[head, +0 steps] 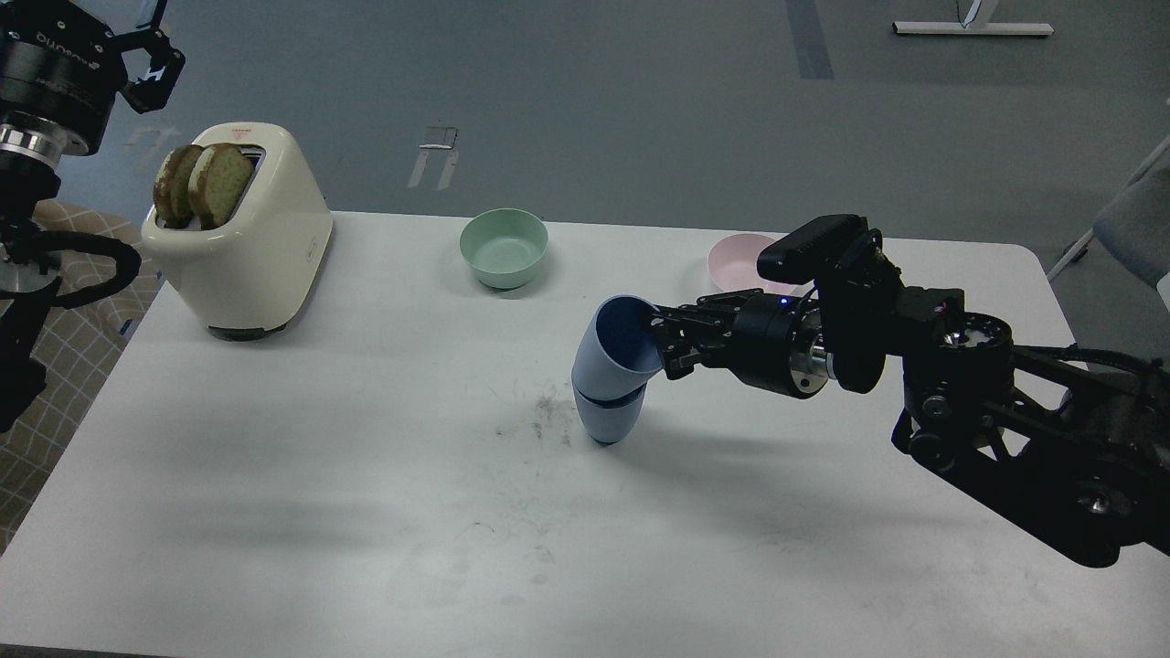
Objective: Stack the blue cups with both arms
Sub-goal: 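Lower the held cup into the centered blue cup, then open the right gripper and withdraw it upward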
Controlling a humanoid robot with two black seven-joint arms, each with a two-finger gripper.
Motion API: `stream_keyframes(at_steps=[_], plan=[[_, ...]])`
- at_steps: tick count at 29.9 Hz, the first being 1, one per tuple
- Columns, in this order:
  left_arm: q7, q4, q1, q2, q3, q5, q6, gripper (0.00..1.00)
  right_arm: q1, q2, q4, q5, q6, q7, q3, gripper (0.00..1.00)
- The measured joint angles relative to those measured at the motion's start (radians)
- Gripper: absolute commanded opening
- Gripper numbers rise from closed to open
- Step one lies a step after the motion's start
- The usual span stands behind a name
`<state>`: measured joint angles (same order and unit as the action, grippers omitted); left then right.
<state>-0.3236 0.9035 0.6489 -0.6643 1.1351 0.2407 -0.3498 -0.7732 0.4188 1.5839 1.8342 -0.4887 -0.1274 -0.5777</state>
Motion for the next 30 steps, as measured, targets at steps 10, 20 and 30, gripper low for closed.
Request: stream_keyframes(at_steps=[10,20,30], plan=[[0.0,0.0,0.0,0.0,0.0,-0.001,-0.001,0.98,0.004,0.0,0.0,0.001,0.0,-0.013,0.002,0.22],[0.0,0.0,0.0,0.0,0.0,-0.001,-0.002,0.98,0.006,0.0,0.002,0.0,0.0,-0.014,0.003,0.36],[0.0,0.0,-0.001,0.0,0.0,-0.001,-0.002,0.98,0.005,-0.029,-0.003,-0.007,0.0,-0.012,-0.122,0.99]])
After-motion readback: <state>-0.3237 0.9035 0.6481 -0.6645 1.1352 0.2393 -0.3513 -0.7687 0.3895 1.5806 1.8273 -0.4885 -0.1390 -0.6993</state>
